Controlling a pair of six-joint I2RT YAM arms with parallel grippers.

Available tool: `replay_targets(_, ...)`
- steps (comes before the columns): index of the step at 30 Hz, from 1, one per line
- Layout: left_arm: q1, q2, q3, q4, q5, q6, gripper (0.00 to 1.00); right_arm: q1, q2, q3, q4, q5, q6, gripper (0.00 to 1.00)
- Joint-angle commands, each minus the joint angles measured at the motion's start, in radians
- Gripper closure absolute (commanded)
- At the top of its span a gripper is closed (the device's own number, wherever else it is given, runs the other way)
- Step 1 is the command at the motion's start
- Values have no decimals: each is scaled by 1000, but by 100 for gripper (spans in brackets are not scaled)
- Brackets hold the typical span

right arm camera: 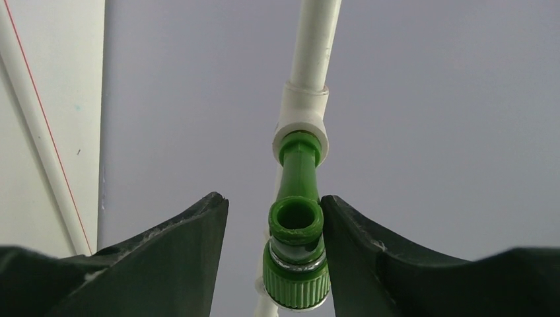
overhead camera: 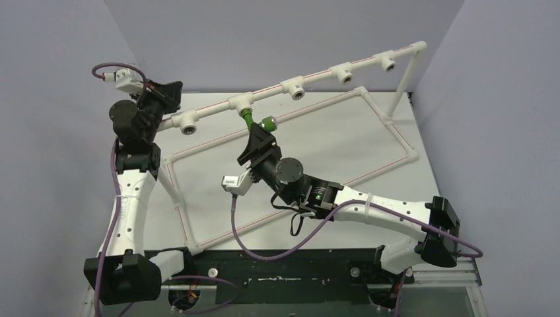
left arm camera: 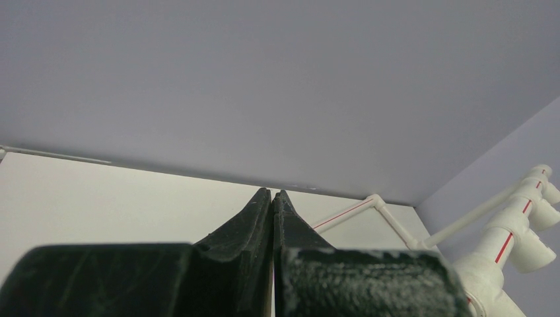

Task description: Install the water faucets

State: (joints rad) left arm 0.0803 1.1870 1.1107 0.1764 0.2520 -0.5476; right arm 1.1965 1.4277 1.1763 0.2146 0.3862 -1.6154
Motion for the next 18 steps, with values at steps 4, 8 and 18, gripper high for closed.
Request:
replay_targets(4, 17, 134, -136, -336, 20, -11, 100, -9, 8, 42, 125, 37, -1, 60)
replay_targets(8, 19, 135, -137, -334, 21, -11, 100, -3, 11, 38, 173, 49, 13, 79)
replay_targets(18, 19, 136, -137, -333, 21, -12, 100, 2, -5, 27, 266, -3, 207, 100)
